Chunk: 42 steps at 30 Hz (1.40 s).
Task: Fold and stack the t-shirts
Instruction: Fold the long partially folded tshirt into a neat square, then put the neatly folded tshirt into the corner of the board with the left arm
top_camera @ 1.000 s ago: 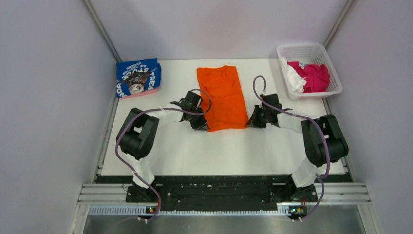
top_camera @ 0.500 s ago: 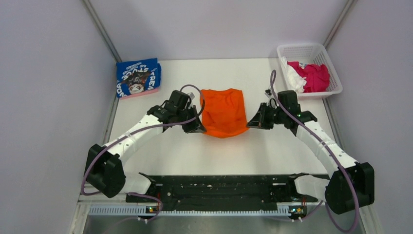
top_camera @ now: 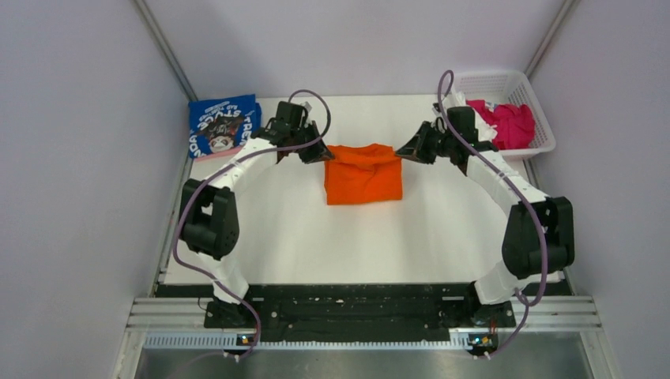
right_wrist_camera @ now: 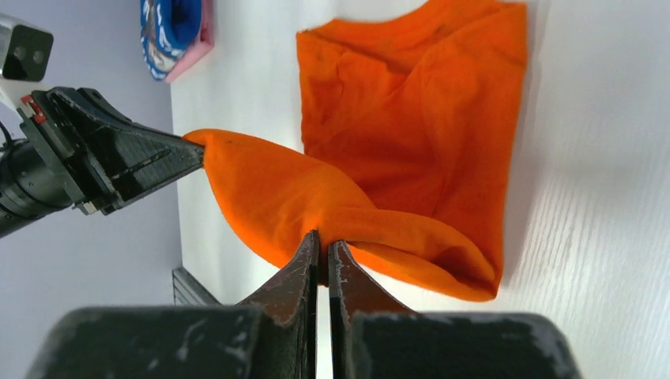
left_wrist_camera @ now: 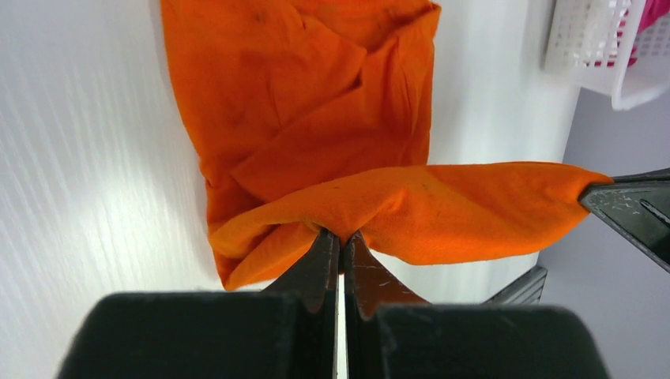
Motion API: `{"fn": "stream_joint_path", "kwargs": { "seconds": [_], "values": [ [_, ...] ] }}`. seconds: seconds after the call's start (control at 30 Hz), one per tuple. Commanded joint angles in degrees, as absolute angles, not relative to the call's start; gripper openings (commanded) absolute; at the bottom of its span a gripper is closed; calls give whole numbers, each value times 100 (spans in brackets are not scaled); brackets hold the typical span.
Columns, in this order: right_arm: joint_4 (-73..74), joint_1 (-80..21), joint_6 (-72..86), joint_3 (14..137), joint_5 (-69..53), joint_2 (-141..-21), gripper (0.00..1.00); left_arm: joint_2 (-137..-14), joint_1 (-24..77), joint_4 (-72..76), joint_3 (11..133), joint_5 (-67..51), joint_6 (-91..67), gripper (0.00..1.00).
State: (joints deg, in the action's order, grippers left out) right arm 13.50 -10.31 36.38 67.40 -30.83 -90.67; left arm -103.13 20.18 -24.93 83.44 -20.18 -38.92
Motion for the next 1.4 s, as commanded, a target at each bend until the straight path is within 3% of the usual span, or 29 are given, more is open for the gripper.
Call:
{"fn": "stream_joint_path", "kwargs": {
  "seconds": [0.0, 0.37, 0.4, 0.47, 0.5, 0.57, 0.6, 0.73, 1.0, 1.17, 1.3, 1.37],
  "values": [
    [981, -884, 3766, 7396, -2943, -9517, 0, -10826, 1786, -2132, 8982, -2258, -3674, 0],
    [819, -785, 3864, 8737, -2356, -11599, 0, -12678, 1431, -2175, 10566, -2220, -4022, 0],
    [946, -777, 3884, 9002, -2347, -11931, 2, -12811, 1424, -2217, 10778, -2199, -4052, 5],
    [1023, -775, 3895, 9438, -2408, -12326, 31, -13049, 1423, -2459, 11146, -2191, -4031, 45],
    [1067, -777, 3891, 9632, -2426, -12436, 43, -13114, 1424, -2533, 11283, -2194, -4014, 54],
    [1257, -779, 3804, 9914, -2292, -12522, 62, -13099, 1423, -2543, 11347, -2191, -3992, 64],
    [1379, -782, 3723, 10056, -2202, -12513, 67, -13044, 1419, -2549, 11312, -2151, -3965, 68],
    [1868, -781, 3425, 9999, -1841, -12214, 98, -12856, 1437, -2737, 11003, -2044, -3715, 74],
    [1925, -727, 3122, 8818, -1275, -10932, 99, -12767, 1710, -3303, 10267, -1553, -3146, 73],
    [1913, -597, 3107, 8342, -1119, -10327, 99, -13019, 1935, -3540, 10344, -1583, -3043, 58],
    [1877, -507, 3075, 8040, -1031, -10022, 99, -13434, 2279, -4066, 11021, -690, -2949, 48],
    [1864, -472, 3028, 7852, -1012, -9890, 99, -13687, 2380, -4248, 11436, -393, -3061, 35]
  ]
}}
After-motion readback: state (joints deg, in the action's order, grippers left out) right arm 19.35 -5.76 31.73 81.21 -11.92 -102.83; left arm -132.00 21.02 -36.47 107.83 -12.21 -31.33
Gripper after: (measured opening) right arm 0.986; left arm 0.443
